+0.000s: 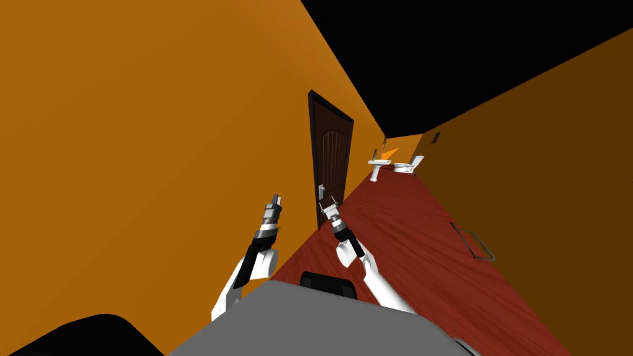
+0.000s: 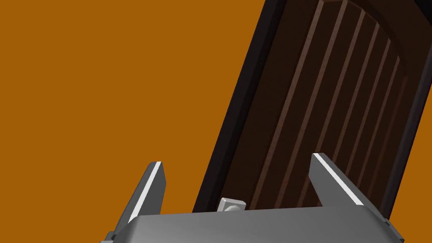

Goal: Pull the door open

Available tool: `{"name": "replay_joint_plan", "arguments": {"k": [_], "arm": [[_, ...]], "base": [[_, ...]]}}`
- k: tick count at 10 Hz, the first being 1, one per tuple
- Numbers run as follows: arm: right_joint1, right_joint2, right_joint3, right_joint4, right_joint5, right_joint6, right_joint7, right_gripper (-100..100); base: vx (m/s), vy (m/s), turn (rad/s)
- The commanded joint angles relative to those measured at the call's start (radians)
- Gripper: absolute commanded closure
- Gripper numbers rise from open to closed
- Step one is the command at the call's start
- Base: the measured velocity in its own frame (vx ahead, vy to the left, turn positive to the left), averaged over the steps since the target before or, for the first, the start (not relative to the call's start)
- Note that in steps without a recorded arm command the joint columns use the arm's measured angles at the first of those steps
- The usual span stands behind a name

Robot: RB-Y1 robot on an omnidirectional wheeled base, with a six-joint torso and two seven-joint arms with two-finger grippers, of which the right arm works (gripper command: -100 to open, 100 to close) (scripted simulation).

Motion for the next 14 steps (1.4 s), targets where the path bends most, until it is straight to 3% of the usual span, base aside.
{"name": "replay_joint_plan", "arguments": {"k": [1,14], "arm": [[-0.019,-0.007,0.026,0.031,-0.019,-0.004,-0.032,-100],[-0.179,-0.05,0.205,0.253,-0.17,-0.006,-0.254,-100]], "base": [[0.081,-0.051,0.037],[0.09,-0.058,0.038]]}}
